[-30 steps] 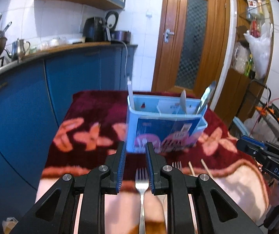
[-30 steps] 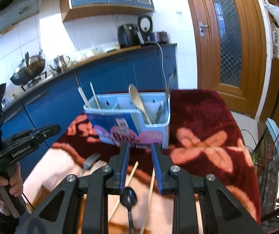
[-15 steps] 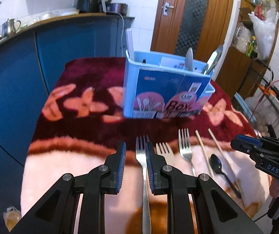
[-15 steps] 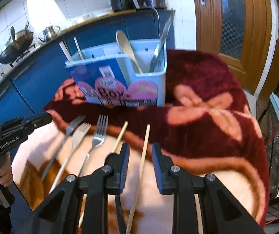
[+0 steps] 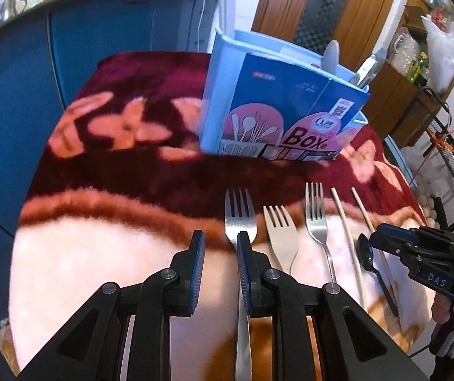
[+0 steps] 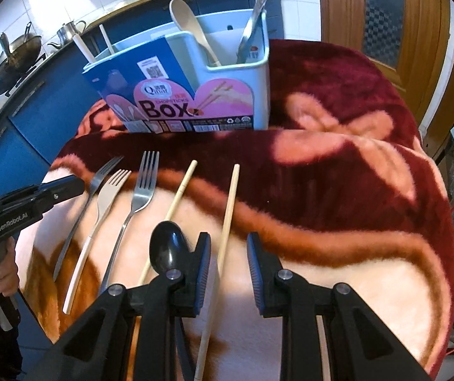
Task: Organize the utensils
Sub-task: 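Close the left tool on the silver fork while the right tool grasps a wooden chopstick, then lift the fork and chopstick with both tools and carry them over the box, then lower the fork and chopstick into the box and open both tools, then move both tools back down to the remaining utensils on the blanket, then grasp the black spoon with the right tool while the left tool reaches a silver fork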
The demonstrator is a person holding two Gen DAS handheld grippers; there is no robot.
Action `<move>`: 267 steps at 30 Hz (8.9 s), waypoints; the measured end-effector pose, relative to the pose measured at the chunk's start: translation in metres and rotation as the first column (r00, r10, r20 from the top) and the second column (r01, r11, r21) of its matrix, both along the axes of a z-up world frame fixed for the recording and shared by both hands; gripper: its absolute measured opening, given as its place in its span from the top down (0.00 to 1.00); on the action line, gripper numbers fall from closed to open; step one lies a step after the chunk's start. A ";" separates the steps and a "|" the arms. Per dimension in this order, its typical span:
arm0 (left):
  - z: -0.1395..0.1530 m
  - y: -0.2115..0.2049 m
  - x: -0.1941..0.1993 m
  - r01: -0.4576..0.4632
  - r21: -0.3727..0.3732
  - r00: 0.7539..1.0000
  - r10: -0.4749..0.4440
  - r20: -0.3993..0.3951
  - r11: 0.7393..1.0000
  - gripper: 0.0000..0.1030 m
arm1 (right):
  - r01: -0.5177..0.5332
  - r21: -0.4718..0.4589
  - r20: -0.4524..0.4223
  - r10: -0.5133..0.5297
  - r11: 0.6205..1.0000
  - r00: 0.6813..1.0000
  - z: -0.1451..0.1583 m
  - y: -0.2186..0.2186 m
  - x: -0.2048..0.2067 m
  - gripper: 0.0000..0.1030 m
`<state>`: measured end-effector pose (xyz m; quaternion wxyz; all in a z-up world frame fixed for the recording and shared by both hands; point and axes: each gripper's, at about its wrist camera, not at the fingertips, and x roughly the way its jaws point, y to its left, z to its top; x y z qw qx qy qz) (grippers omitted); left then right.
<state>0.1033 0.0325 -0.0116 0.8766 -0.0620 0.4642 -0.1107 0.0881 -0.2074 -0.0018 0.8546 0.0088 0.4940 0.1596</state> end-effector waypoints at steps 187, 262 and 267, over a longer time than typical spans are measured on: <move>0.114 -0.013 -0.062 -0.041 -0.062 0.880 0.065 0.471 0.997 0.84 | 0.009 0.177 0.538 -0.105 0.984 0.836 0.108 0.001 -0.048 0.77; 0.007 -0.042 -0.023 -0.004 -0.090 0.997 0.010 0.076 0.996 0.84 | 0.115 0.133 0.250 -0.146 0.984 0.957 0.004 -0.047 -0.056 0.98; -0.004 -0.046 -0.007 0.018 -0.083 1.000 -0.016 0.020 0.996 0.84 | 0.107 0.127 0.249 -0.136 0.986 0.959 0.004 -0.048 -0.057 0.99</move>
